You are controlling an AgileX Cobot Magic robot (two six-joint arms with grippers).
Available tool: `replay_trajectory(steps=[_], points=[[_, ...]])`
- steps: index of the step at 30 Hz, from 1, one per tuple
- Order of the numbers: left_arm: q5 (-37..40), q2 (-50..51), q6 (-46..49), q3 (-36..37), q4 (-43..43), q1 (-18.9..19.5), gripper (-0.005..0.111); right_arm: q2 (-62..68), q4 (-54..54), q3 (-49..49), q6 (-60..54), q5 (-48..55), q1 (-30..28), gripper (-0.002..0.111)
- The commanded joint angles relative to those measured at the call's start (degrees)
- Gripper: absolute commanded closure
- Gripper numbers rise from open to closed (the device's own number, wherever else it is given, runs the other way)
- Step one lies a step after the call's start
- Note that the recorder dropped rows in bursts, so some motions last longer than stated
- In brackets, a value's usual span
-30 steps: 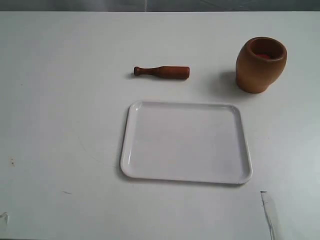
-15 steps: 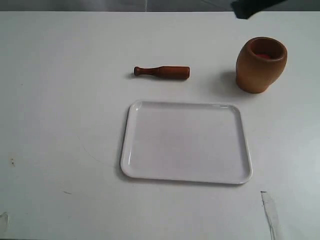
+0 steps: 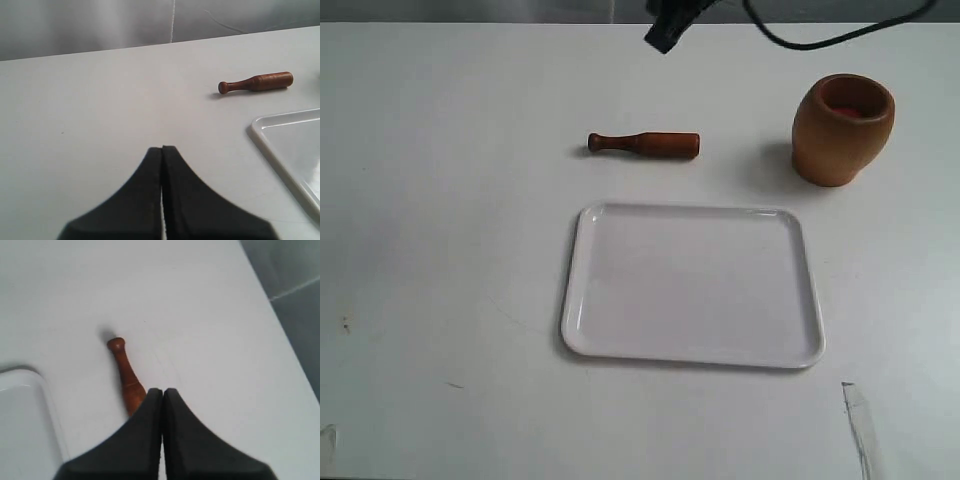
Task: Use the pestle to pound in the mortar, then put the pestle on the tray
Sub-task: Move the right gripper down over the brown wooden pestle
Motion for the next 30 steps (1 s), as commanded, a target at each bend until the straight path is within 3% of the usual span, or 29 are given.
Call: replay_trajectory(steps=[1, 9, 19, 21, 26, 30], points=[[-0.2, -0.1, -0.5, 0.0, -0.4, -0.4, 0.107, 9.0, 2.4, -8.4, -5.3, 5.3, 0.2, 0.108], [-0.2, -0.1, -0.5, 0.0, -0.4, -0.4, 0.107, 22.9, 3.1, -19.2, -6.7, 10.1, 0.2, 0.108], [-0.2, -0.1, -0.5, 0.0, -0.4, -0.4, 0.107, 27.5, 5.9, -19.7, -7.5, 8.4, 0.2, 0.108], [-0.2, -0.1, -0.5, 0.0, -0.4, -0.4, 0.107, 27.5, 7.5, -19.7, -7.8, 8.4, 0.2, 0.101], [-0.2, -0.1, -0.5, 0.0, -0.4, -0.4, 0.107, 27.6, 9.5, -19.5, -8.8, 5.9, 0.2, 0.069], [-0.2, -0.1, -0.5, 0.0, -0.4, -0.4, 0.107, 30.2, 9.5, -19.5, -9.5, 4.8, 0.2, 0.065]])
